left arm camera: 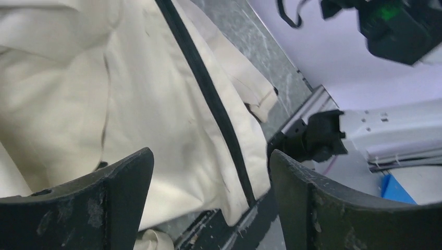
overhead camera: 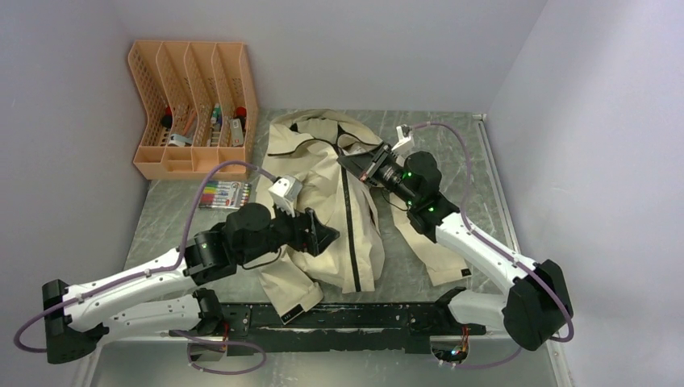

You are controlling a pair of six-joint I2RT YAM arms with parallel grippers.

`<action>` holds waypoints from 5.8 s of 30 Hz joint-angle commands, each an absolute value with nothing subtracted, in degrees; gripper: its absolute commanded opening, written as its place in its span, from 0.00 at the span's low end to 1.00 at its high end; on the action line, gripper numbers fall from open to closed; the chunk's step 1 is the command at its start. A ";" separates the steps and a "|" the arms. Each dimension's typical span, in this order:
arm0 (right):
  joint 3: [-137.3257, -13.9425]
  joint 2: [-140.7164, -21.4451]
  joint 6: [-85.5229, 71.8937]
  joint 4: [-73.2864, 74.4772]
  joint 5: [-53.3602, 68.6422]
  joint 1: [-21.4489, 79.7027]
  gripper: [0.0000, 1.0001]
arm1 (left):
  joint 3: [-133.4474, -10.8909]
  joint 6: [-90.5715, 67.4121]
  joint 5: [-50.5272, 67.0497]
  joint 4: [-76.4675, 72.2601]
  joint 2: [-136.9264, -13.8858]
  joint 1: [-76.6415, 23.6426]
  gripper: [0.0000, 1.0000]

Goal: Zip up the jacket

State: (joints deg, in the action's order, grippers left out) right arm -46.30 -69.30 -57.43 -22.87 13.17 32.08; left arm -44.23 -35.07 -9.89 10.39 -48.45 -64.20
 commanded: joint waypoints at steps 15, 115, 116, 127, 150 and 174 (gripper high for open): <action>-38.86 -59.25 -56.91 -33.22 16.90 36.62 0.00 | -49.71 -35.29 13.90 -4.11 -59.66 -46.57 0.91; -100.62 -99.47 -56.32 -31.20 14.59 14.81 0.00 | -21.35 -43.74 27.67 -21.31 -64.15 -49.87 0.08; -100.03 -99.23 -56.86 -31.88 15.13 14.79 0.00 | -21.27 -43.69 27.34 -20.65 -63.90 -50.28 0.08; -74.15 -89.73 -63.28 -43.93 20.33 21.01 0.00 | -34.93 -35.83 12.98 -1.02 -56.22 -50.47 0.73; -58.19 -70.60 -56.47 -35.52 27.11 31.42 0.00 | -59.61 -16.45 -8.50 7.94 -61.06 -46.42 0.85; -53.65 -67.59 -60.78 -38.70 34.00 31.98 0.00 | -60.02 -14.63 13.44 -6.84 -66.75 -40.97 0.49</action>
